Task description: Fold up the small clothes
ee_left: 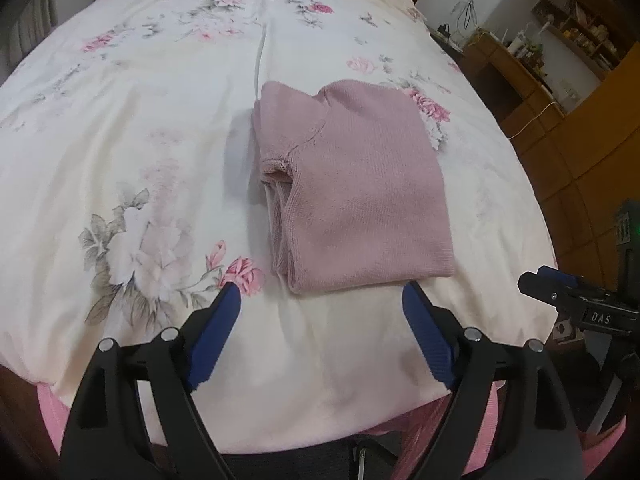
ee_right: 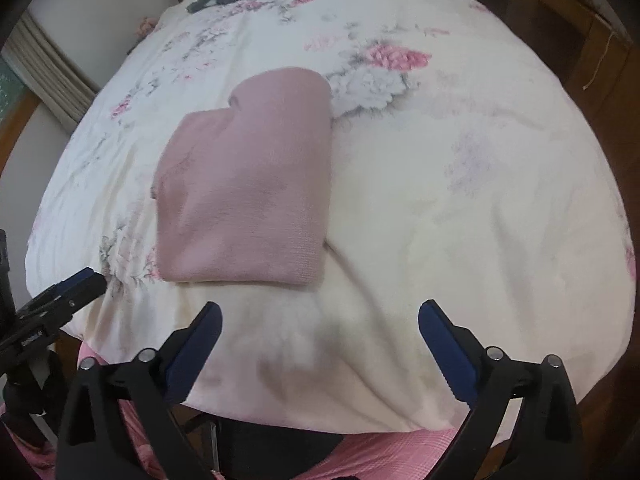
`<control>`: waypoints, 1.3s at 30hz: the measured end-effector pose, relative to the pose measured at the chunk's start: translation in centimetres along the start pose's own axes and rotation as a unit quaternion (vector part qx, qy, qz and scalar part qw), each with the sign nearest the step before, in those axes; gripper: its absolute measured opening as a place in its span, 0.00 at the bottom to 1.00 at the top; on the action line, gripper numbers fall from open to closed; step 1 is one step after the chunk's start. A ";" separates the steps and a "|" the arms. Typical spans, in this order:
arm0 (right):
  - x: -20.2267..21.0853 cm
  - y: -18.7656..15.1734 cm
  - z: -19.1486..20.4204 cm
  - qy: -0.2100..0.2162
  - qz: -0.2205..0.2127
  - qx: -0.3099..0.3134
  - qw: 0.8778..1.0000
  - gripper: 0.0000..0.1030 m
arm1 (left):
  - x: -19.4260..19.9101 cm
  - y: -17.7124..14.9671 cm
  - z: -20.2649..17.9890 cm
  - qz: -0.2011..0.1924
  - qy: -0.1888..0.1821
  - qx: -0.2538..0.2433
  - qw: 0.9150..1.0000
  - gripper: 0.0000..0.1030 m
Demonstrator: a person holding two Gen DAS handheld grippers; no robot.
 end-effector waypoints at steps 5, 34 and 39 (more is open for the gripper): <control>1.5 -0.3 1.1 -0.020 -0.013 0.018 1.000 0.96 | 2.2 -0.2 -0.7 -0.013 -0.007 -0.002 1.000 0.85; 6.5 -0.4 3.8 -0.081 -0.058 0.051 0.994 0.96 | 8.1 -1.5 -3.0 -0.054 0.040 -0.030 0.997 0.87; 6.9 -0.3 3.5 -0.090 -0.062 0.054 0.993 0.96 | 8.1 -1.6 -3.6 -0.056 0.046 -0.041 0.997 0.87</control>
Point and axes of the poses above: each gripper's, at about its wrist camera, not at the fingertips, and x roughly against the way its jaws point, z to its left, y to its top, the point moved 4 cm from there along -x, roughly the way its jaws point
